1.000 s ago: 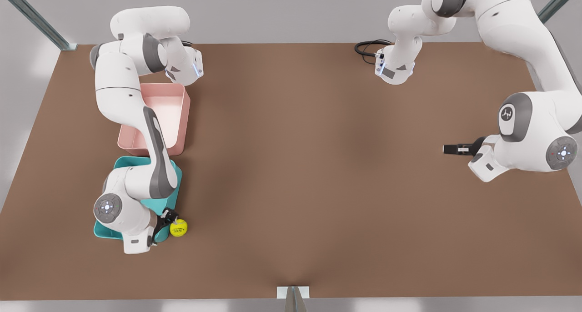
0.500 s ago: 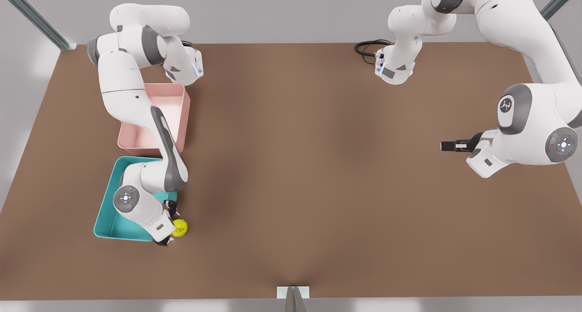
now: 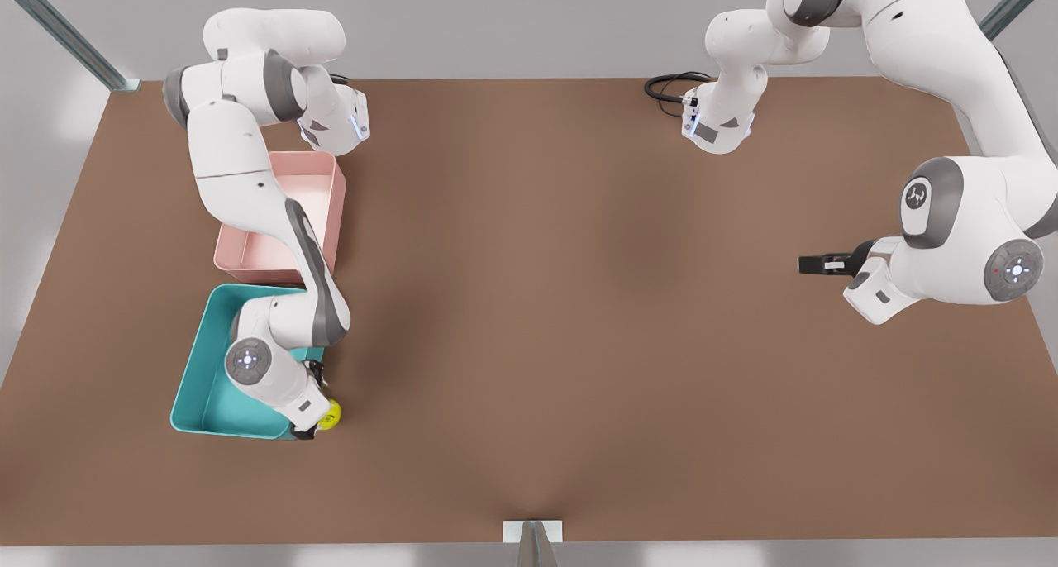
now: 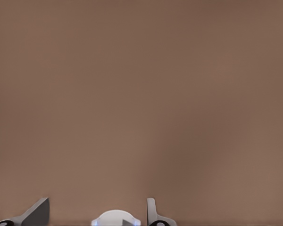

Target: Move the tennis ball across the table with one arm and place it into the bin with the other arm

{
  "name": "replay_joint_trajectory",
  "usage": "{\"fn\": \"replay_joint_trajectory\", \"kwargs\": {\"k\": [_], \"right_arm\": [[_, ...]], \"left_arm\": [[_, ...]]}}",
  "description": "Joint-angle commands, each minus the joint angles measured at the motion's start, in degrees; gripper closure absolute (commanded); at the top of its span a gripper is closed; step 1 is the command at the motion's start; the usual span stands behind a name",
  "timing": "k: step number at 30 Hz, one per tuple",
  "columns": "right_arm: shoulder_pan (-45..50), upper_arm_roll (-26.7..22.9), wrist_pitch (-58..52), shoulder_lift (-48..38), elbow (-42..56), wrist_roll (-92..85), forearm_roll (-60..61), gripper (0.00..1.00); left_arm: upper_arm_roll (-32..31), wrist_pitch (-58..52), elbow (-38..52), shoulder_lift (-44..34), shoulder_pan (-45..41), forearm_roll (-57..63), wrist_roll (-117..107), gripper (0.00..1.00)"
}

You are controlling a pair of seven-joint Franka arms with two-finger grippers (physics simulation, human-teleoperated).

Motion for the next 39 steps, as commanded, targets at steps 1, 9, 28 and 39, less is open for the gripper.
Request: {"fn": "replay_joint_trajectory", "kwargs": {"k": [1,9,28,39], "right_arm": [[0.0,-0.1,0.7,0.1,0.1,1.3,-0.2,0.00],[0.6,-0.5,1.7,1.1,0.1,1.3,-0.2,0.00],[0.6,-0.6,5.1,3.3,0.2,2.1,0.1,0.00],[0.6,-1.1,7.6,4.9,0.2,2.6,0.2,0.00]], "left_arm": [[0.0,-0.6,0.0,0.0,0.0,0.0,-1.0,0.00],[0.0,-0.4,0.0,0.3,0.1,0.0,-1.0,0.00],[0.0,-0.4,0.0,0.6,0.2,0.0,-0.9,0.00],[0.0,-0.9,-0.7,1.0,0.4,0.1,-0.9,0.00]]}}
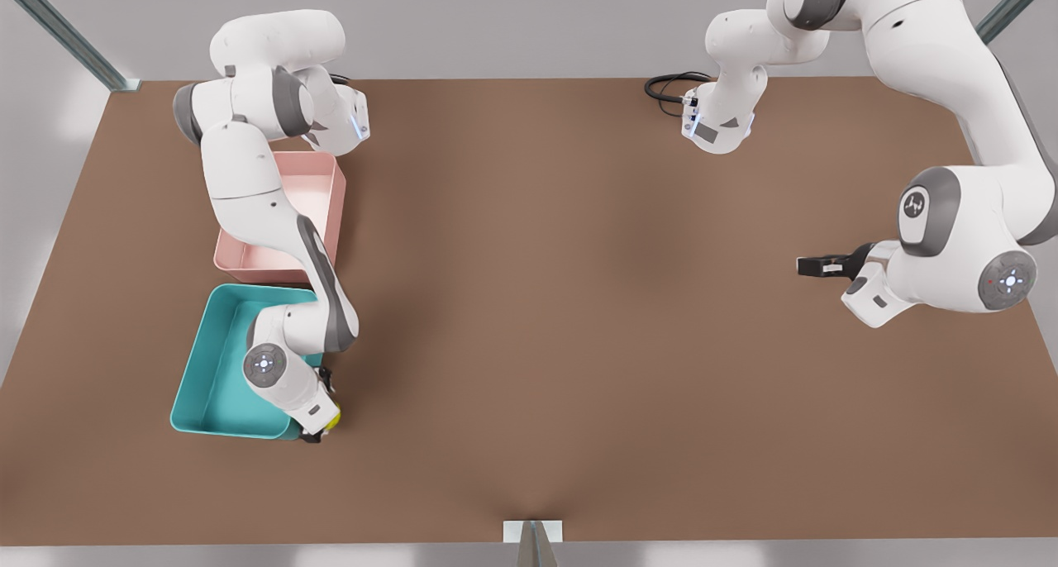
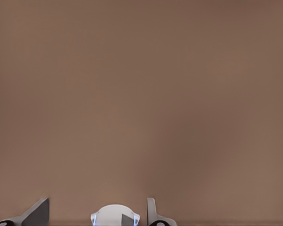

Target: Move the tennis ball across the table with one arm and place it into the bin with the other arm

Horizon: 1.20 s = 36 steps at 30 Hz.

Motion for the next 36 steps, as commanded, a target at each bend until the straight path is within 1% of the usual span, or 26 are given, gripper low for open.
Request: {"fn": "replay_joint_trajectory", "kwargs": {"k": [1,9,10,11,12,14,16,21,22,24,26,29,31,34,35,36], "right_arm": [[0.0,-0.1,1.4,0.3,0.0,0.7,0.0,0.00],[0.0,-0.2,2.4,0.8,0.0,2.3,-0.1,0.01],[0.1,-0.2,2.4,0.8,0.0,2.3,-0.1,0.14],[0.3,-0.2,2.4,0.8,0.0,2.3,-0.2,0.35],[0.3,-0.2,2.4,0.8,0.1,2.3,-0.3,0.43],[0.7,-0.2,2.4,0.8,0.4,2.3,-0.3,0.54],[1.1,-0.2,2.3,0.6,0.5,2.4,-0.1,0.55],[1.1,-0.2,1.5,-0.7,0.6,2.5,0.4,0.55],[1.5,0.0,0.0,-2.2,0.6,2.9,0.5,0.55],[1.7,0.1,-4.4,-5.2,0.6,7.1,0.4,0.55],[1.3,0.5,-13.3,-8.6,2.5,10.3,0.2,0.54],[-2.8,0.5,-23.7,-13.9,2.5,9.4,-0.3,0.54],[-6.3,0.3,-24.3,-13.4,2.1,9.4,-0.7,0.54],[-7.6,-1.1,-22.7,-11.2,1.8,9.3,-2.0,0.54],[-7.6,-2.0,-22.4,-10.3,1.8,9.8,-1.7,0.35],[-7.6,-2.1,-21.6,-9.9,1.8,10.2,-1.5,0.00]], "left_arm": [[0.0,-0.2,0.0,0.0,0.0,0.0,-0.1,0.00],[0.0,-0.9,-0.1,0.2,0.0,-0.1,-0.1,0.00],[-0.1,-1.0,-0.1,0.2,0.0,-0.1,-0.1,0.00],[0.0,-1.3,-0.1,0.2,0.0,-0.1,-0.1,0.00],[0.0,-1.4,-0.1,0.1,0.0,0.0,-0.1,0.00],[0.0,-1.4,-0.1,0.1,0.0,-0.1,-0.1,0.00],[0.0,-1.4,-0.1,0.2,0.0,0.0,-0.1,0.00],[0.0,-1.4,-0.1,0.2,0.0,0.0,-0.1,0.00],[-0.1,-1.4,0.0,0.1,0.0,0.0,-0.1,0.00],[-0.1,-1.4,0.0,0.1,-0.1,0.0,-0.1,0.00],[-0.1,-1.7,0.2,0.0,-0.1,0.0,-0.2,0.00],[-0.1,-1.8,0.2,-0.1,-0.1,-0.1,-0.3,0.00],[-0.1,-1.7,0.2,-0.1,-0.1,0.0,-0.3,0.00],[-0.1,-1.6,0.2,0.0,-0.2,-0.1,-0.3,0.00],[-0.1,-1.5,0.2,0.0,-0.2,-0.1,-0.3,0.00],[-0.1,-1.5,0.2,0.1,-0.2,-0.1,-0.3,0.00]]}}
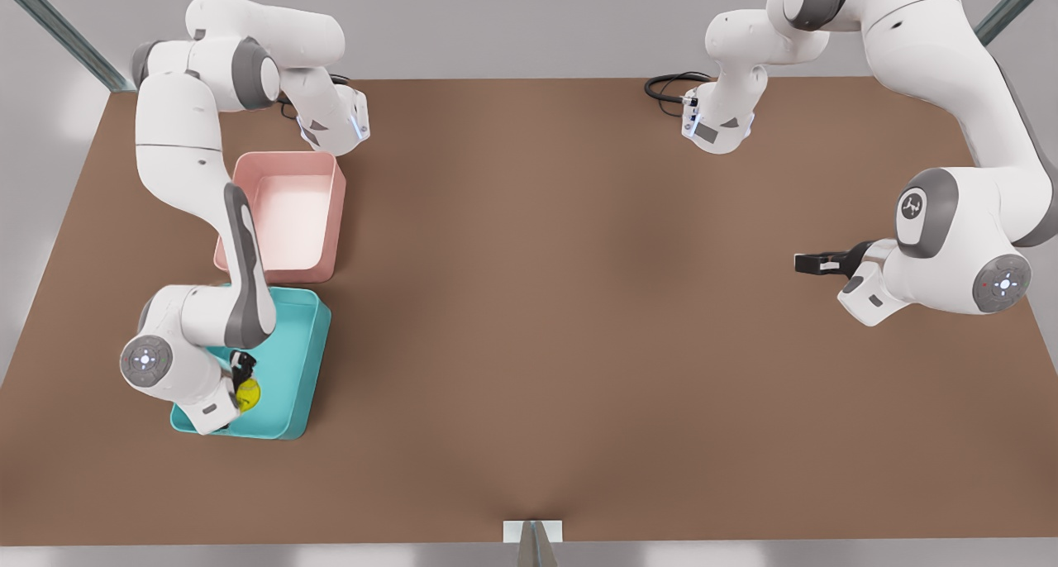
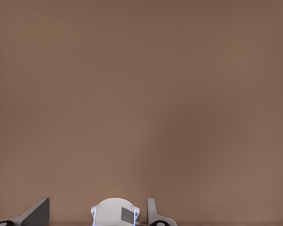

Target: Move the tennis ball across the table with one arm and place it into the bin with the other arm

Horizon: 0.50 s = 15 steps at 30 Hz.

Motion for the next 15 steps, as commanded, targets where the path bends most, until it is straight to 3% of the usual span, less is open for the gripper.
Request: {"fn": "replay_joint_trajectory", "kwargs": {"k": [1,5,7,9,11,15], "right_arm": [[0.0,-0.3,-2.4,0.6,0.0,4.7,0.5,0.00],[0.0,-0.9,-3.0,0.3,0.5,12.9,0.8,0.00],[0.0,-0.5,-14.4,-1.0,1.4,37.0,0.2,0.00],[0.0,-0.4,-33.0,-1.8,7.7,70.0,-1.9,0.00],[0.0,4.9,-43.4,-9.8,8.7,78.5,-12.1,0.00],[-2.7,7.0,-45.1,-27.1,6.3,83.1,-2.4,0.00]], "left_arm": [[0.0,0.1,0.0,-0.1,0.0,0.0,-0.1,0.00],[0.0,0.0,0.0,-0.1,0.1,0.0,-0.1,0.00],[0.0,-0.1,0.0,-0.1,0.1,0.0,-0.2,0.00],[0.0,0.0,0.1,-0.1,0.0,0.1,-0.1,0.00],[0.0,0.1,0.1,-0.2,-0.1,0.1,-0.2,0.00],[0.0,0.3,0.0,-0.2,-0.1,0.1,-0.1,0.00]]}}
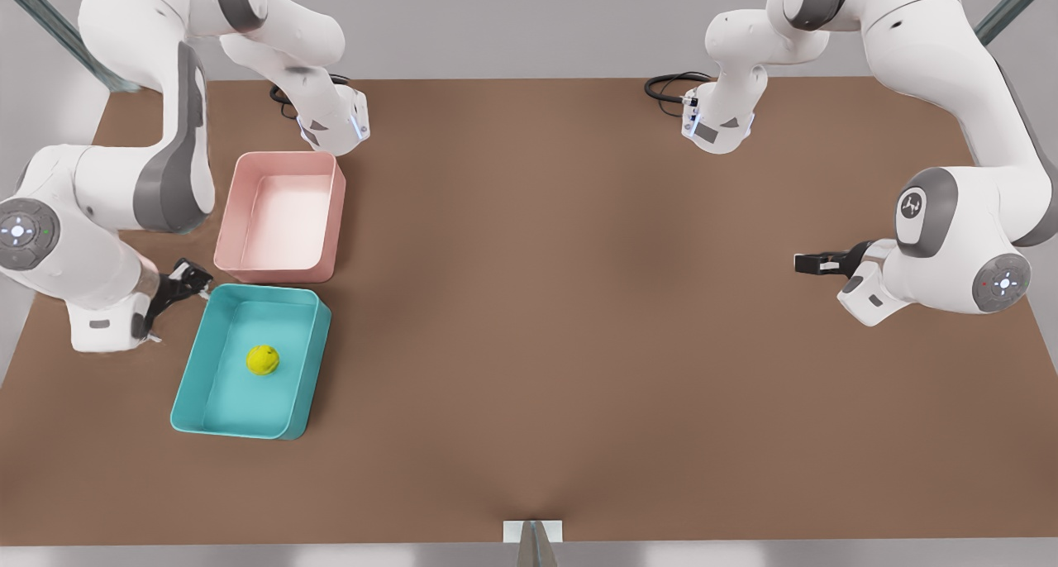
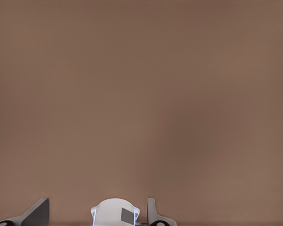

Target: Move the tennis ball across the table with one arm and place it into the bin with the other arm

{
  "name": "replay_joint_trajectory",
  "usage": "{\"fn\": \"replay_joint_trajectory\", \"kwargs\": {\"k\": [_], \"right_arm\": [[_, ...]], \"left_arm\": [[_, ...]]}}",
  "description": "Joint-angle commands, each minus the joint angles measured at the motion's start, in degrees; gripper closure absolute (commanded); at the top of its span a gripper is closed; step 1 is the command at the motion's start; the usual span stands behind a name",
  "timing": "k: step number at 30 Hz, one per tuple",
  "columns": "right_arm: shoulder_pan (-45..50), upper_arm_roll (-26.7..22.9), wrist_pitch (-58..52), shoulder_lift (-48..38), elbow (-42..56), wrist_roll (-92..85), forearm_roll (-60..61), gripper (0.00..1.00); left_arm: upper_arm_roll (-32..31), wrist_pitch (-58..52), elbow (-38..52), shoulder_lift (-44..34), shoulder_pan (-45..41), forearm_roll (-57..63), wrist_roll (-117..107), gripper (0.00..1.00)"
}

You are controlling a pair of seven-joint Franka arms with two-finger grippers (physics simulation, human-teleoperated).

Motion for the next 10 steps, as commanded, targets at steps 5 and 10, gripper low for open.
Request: {"fn": "replay_joint_trajectory", "kwargs": {"k": [5,10], "right_arm": [[-1.5,-0.5,-9.5,-9.2,-8.9,52.0,6.8,0.00],[-1.4,-1.4,-9.4,-9.2,-8.9,51.9,6.5,0.00]], "left_arm": [[0.0,0.3,0.1,-0.1,0.0,0.2,0.0,0.00],[0.0,0.1,0.2,-0.2,0.0,0.2,0.0,0.00]]}}
